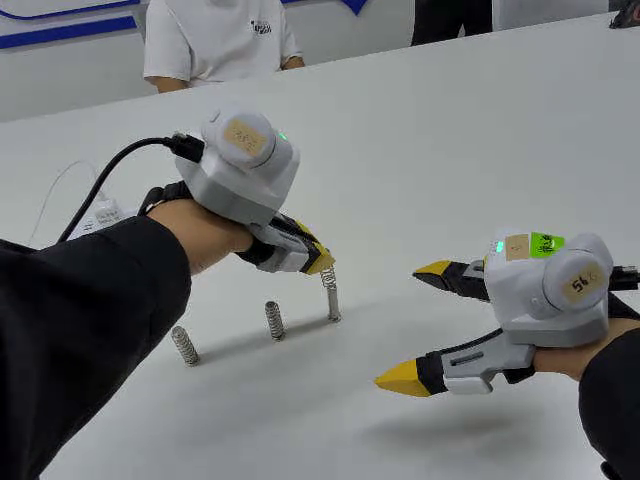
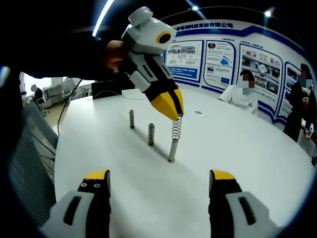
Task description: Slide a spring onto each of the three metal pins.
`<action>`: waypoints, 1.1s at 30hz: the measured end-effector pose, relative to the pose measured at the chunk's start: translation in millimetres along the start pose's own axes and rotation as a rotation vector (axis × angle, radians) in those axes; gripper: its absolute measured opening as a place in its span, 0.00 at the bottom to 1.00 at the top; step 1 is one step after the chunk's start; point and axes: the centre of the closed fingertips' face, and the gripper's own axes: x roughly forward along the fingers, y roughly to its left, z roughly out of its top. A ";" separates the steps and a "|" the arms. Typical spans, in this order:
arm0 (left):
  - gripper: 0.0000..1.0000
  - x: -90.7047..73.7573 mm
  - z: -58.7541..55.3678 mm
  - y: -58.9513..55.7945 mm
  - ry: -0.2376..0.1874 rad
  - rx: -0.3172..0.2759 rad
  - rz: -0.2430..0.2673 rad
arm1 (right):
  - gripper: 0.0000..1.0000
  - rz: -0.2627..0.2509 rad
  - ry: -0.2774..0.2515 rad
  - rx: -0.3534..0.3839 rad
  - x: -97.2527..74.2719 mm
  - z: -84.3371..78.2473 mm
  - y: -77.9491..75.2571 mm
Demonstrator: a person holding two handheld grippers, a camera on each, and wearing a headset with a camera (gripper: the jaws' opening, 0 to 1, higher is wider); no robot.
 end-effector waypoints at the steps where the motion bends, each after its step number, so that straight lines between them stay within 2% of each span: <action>1: 0.11 0.4 -0.4 -0.4 0.002 0.000 -0.001 | 0.83 0.000 0.000 0.000 0.1 -0.1 0.0; 24: 0.11 16.1 -11.4 -3.2 0.045 0.030 0.005 | 0.83 0.000 0.006 0.004 0.8 -2.4 -0.7; 33: 0.11 21.9 -14.9 -3.7 0.049 0.024 0.003 | 0.83 0.000 0.008 0.006 0.6 -3.7 -1.8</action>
